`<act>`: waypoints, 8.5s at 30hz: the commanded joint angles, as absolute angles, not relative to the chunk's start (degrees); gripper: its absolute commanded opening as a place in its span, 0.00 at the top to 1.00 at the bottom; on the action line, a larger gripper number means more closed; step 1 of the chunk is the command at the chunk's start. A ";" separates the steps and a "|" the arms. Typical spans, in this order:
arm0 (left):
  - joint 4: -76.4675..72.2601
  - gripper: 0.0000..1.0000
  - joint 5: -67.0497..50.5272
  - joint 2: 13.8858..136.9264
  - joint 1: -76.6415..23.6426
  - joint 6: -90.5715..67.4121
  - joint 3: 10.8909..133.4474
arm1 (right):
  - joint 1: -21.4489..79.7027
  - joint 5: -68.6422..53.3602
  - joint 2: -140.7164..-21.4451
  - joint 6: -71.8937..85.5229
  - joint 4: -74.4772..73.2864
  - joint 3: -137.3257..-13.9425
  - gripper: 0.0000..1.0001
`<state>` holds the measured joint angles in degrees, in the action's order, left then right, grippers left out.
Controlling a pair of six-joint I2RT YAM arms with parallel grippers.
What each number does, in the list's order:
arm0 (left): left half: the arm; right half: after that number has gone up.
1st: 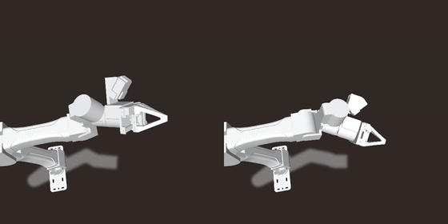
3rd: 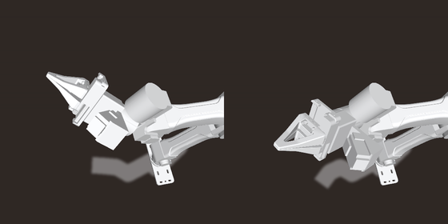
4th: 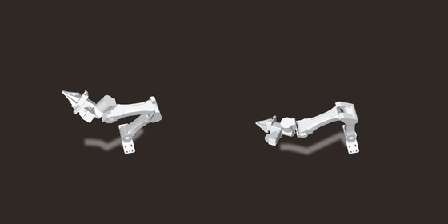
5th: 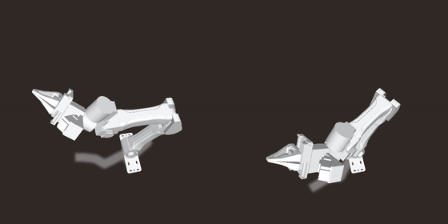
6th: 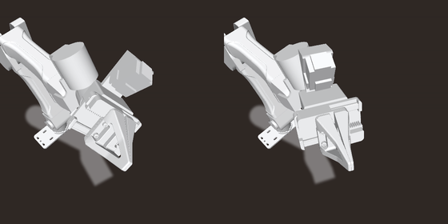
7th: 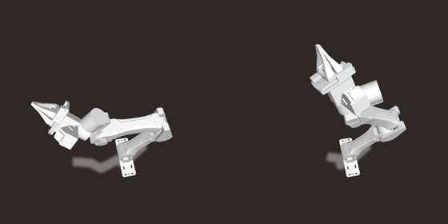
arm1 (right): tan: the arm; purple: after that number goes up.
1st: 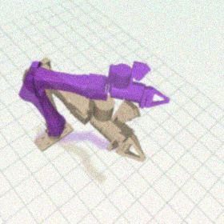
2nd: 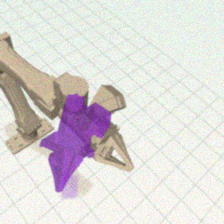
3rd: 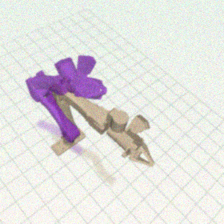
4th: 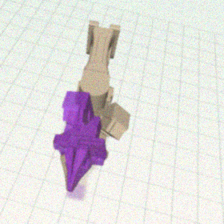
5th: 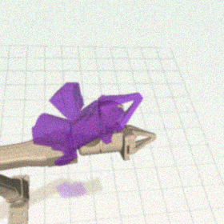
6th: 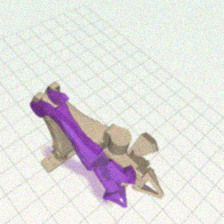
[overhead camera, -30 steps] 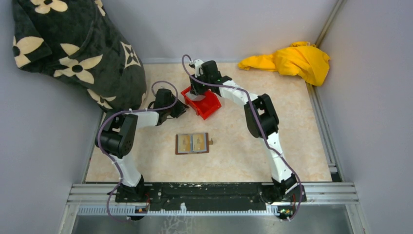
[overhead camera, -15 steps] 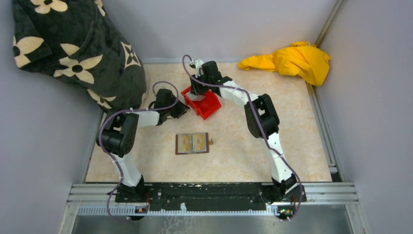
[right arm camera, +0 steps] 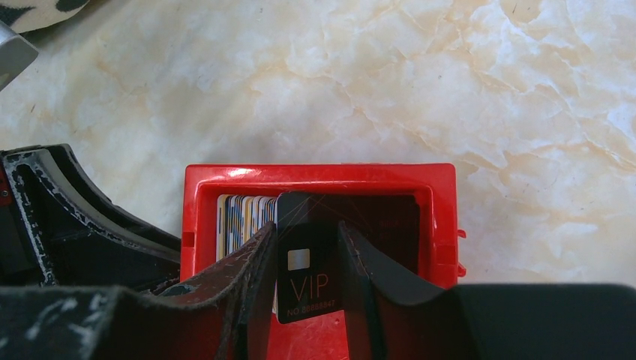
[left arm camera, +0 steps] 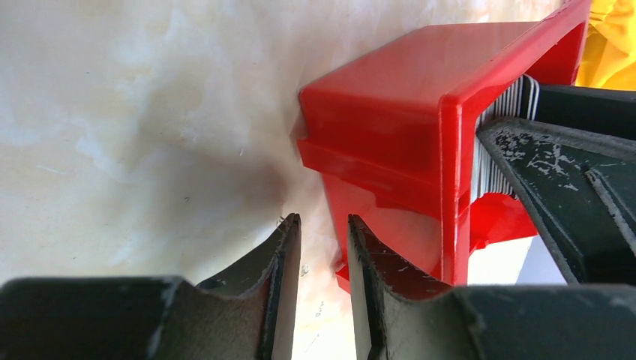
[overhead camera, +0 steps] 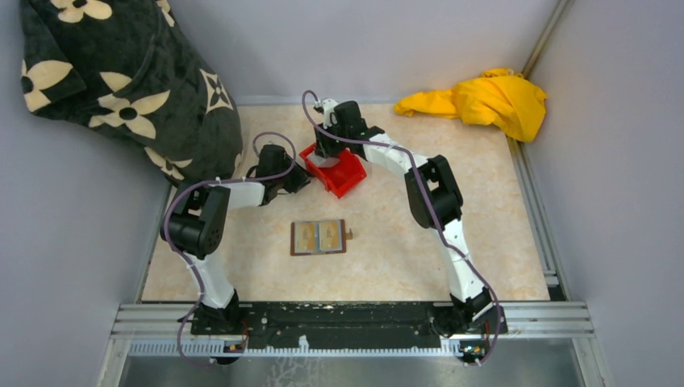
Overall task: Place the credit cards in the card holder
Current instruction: Pick up the credit card from the storage box, then turn over the credit card in the card holder.
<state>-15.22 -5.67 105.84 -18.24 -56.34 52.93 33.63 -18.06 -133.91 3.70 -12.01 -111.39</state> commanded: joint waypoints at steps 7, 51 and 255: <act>-16.68 0.65 -6.93 107.36 -17.93 -57.19 55.19 | 34.81 -20.59 -129.73 4.98 -13.76 -111.31 0.62; -16.79 0.67 -7.47 107.64 -18.02 -57.88 55.73 | 35.68 -19.53 -124.42 4.98 -12.79 -107.38 0.70; -6.17 0.69 0.28 62.05 -29.10 -55.61 21.85 | 48.33 1.74 -71.58 42.11 7.52 -40.08 1.00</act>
<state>-13.28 -3.84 63.46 -29.34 -58.81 22.46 47.44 0.54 -69.12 43.75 9.67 -36.67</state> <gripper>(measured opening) 0.332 0.009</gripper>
